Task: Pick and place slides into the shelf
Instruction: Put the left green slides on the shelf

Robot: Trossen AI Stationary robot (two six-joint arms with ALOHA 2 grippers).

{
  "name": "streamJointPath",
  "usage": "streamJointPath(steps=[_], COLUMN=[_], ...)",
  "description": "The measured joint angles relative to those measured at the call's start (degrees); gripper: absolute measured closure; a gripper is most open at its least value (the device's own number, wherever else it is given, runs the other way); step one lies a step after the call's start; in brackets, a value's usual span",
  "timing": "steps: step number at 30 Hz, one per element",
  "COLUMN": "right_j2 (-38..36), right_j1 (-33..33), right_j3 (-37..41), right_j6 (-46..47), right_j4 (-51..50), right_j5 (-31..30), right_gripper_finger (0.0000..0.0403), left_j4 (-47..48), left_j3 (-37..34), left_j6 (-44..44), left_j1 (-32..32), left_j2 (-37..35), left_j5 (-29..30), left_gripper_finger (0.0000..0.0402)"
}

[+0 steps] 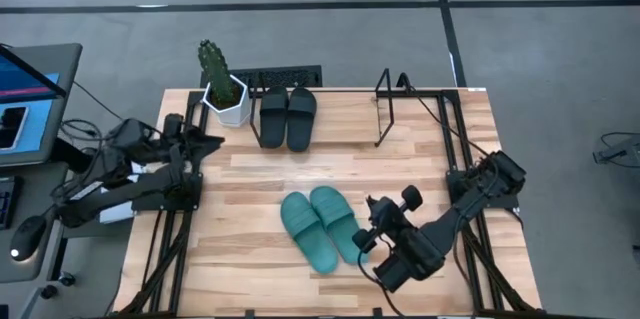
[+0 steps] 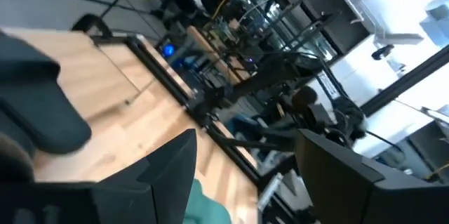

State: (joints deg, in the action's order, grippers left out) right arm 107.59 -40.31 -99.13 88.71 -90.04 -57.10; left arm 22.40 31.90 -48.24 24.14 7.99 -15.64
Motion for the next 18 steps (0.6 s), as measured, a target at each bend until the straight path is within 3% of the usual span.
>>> streamJointPath(steps=[6,11,18], right_j2=[0.00,0.00,0.00], right_j1=[-0.62,-0.56,-1.34], right_j3=[0.00,0.00,0.00], right_j6=[-0.08,-0.15,-0.15], right_j4=[0.02,0.02,0.02], right_j5=[-0.01,0.75,2.51], right_gripper_finger=[0.0403,0.0403,0.0403], left_j4=[-8.34,-14.72,-13.74], left_j3=[0.02,0.32,4.34], left_j6=[8.01,15.31,19.18], left_j1=[-3.92,-13.30,-25.02], left_j2=[9.73,20.22,32.12], left_j5=[2.38,4.02,6.21], left_gripper_finger=[0.0188,0.0232,0.0280])
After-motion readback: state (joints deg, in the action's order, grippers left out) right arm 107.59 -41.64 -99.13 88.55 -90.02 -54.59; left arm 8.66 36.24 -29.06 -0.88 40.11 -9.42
